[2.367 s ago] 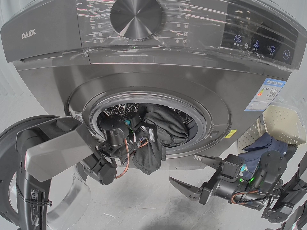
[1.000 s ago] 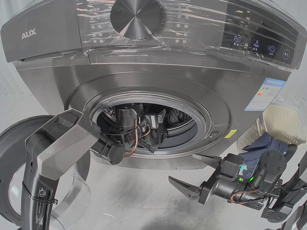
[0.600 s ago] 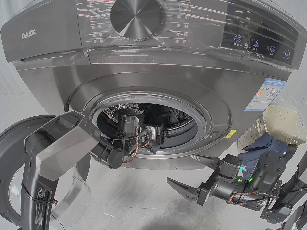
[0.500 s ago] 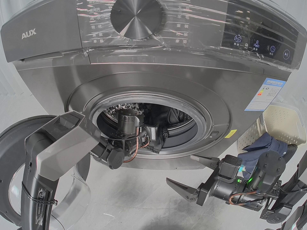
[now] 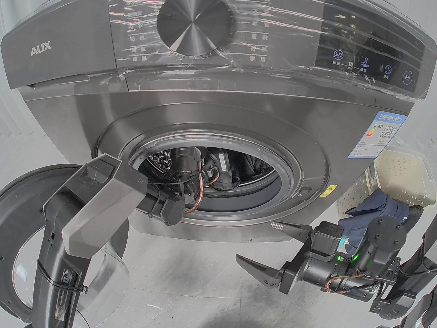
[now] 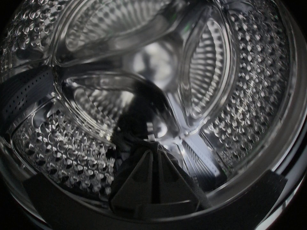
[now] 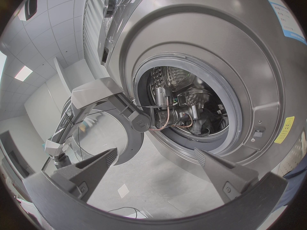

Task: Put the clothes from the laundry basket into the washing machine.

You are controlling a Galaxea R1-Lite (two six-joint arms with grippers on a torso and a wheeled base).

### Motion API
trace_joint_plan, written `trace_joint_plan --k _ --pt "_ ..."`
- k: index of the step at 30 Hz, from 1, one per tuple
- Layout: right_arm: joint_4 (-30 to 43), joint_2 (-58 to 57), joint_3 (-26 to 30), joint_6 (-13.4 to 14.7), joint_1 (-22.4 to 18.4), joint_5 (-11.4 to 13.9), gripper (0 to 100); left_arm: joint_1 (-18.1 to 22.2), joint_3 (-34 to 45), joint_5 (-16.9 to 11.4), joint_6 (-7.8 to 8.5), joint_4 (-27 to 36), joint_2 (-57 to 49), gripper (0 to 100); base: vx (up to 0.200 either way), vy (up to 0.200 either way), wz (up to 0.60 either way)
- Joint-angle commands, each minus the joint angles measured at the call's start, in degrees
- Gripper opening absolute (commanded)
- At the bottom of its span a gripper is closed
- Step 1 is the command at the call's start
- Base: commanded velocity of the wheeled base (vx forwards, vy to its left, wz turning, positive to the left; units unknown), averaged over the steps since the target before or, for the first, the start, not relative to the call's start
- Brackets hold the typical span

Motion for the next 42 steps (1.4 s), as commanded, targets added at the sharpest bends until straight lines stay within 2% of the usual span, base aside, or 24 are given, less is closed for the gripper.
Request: trace_joint_plan --k 1,5,12,13,21,27,28,34,36,39,41,42 --pt "0.0 0.1 -0.1 0.0 0.1 0.0 100 0.8 -7.9 3.3 -1.00 -1.7 5.1 0 0.000 0.000 0.00" --pt "0.0 0.1 -0.3 0.0 0.3 0.0 100 1.0 -11.7 3.9 -1.00 -2.2 6.7 0 0.000 0.000 0.00" --pt "0.0 0.1 -0.3 0.0 0.3 0.0 100 0.9 -12.7 3.9 -0.91 -2.9 7.3 0 0.000 0.000 0.00" --pt "0.0 0.1 -0.3 0.0 0.3 0.0 100 0.9 -12.6 3.9 -0.91 -2.9 7.3 100 0.000 0.000 0.00" --pt "0.0 0.1 -0.2 0.0 0.3 0.0 100 0.2 -10.0 3.9 -1.00 -2.5 5.7 100 0.000 0.000 0.00" --pt "0.0 0.1 0.1 0.0 0.3 0.0 100 -2.0 -0.6 3.6 0.41 -2.7 0.0 100 0.000 0.000 0.00" --pt "0.0 0.1 0.3 0.0 0.3 0.0 100 -3.0 2.9 3.4 1.37 -2.9 -2.1 100 0.000 0.000 0.00" --pt "0.0 0.0 0.8 0.0 0.2 0.0 100 -6.6 17.5 2.3 4.36 -6.1 -8.7 100 0.000 0.000 0.00" --pt "0.0 -0.2 1.5 0.0 0.2 0.1 100 -8.5 24.8 1.2 5.77 -9.8 -11.3 100 0.000 0.000 0.00" --pt "0.0 -0.4 2.7 0.0 0.2 0.5 100 -10.5 32.8 0.2 6.56 -14.0 -13.9 100 0.000 0.000 0.00" --pt "0.0 -0.4 3.3 0.0 0.2 0.5 100 -11.6 36.2 -0.3 6.56 -15.5 -15.3 100 0.000 0.000 0.00" --pt "0.0 -0.5 4.0 0.0 0.3 0.7 100 -12.7 40.6 -1.0 6.56 -17.3 -17.3 100 0.000 0.000 0.00"
